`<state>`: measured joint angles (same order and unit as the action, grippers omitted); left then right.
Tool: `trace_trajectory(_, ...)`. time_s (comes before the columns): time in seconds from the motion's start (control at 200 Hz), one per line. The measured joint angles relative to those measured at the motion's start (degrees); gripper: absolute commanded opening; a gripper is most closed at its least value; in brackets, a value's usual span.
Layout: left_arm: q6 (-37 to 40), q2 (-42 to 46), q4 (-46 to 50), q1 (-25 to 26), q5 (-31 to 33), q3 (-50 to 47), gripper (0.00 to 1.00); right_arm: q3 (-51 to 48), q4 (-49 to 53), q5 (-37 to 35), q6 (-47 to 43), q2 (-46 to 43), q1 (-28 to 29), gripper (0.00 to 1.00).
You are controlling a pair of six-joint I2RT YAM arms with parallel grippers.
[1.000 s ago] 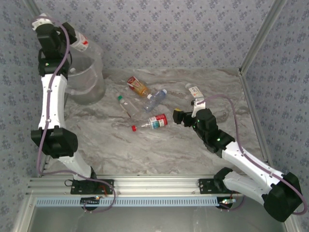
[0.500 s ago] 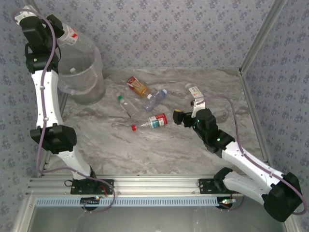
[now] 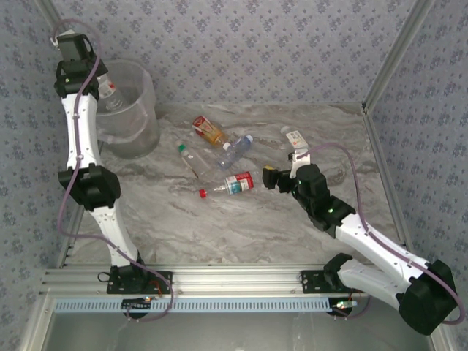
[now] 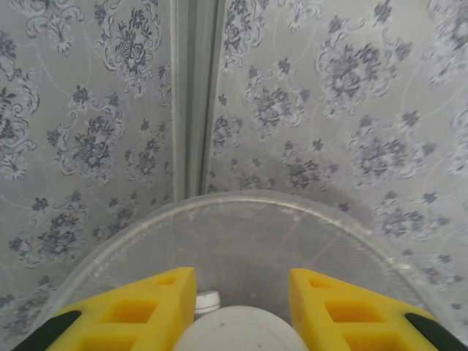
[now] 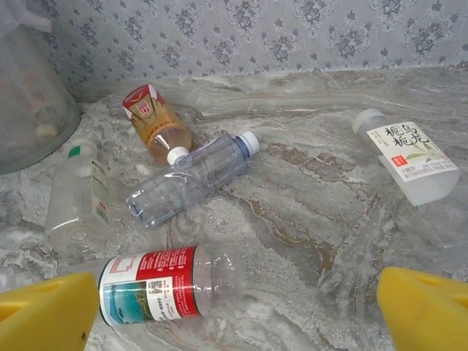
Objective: Put the plastic bottles in the bin
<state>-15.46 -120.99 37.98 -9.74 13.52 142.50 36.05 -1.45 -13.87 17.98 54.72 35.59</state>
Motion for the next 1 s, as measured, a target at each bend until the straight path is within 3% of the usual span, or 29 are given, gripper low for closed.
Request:
trace_trajectory(0.11,3.0,-2.5,2.7,0.0,2.3,3.7,0.1,0.0,0.0,0.5,0.0,0.8,0.0,1.0)
trace_trajectory(0.205,5.6,-4.1,4.1,0.0,4.9,4.5,0.22,0.0,0.0,0.9,0.0,0.9,0.0,1.0)
trace_trajectory(0.265,7.1,-4.9,4.7,0.0,6.3,4.5,0.38,0.0,0.0,1.1,0.0,0.9,0.0,1.0)
trace_trajectory(0.355,9.1,-6.3,5.6,0.1,7.6,4.5,0.73,0.0,0.2,1.2,0.0,0.9,0.0,1.0)
trace_trajectory(0.415,10.0,-7.0,5.8,0.3,8.2,4.5,0.84,0.0,0.4,1.2,0.0,0.9,0.0,1.0)
trace_trajectory(0.71,11.3,-7.4,6.2,3.8,8.0,6.0,0.99,0.0,0.9,1.2,0.0,0.9,0.0,1.0)
trace_trajectory(0.999,8.2,-7.4,8.2,6.2,2.4,8.9,0.99,0.0,1.6,1.0,0.0,0.4,-0.1,1.0)
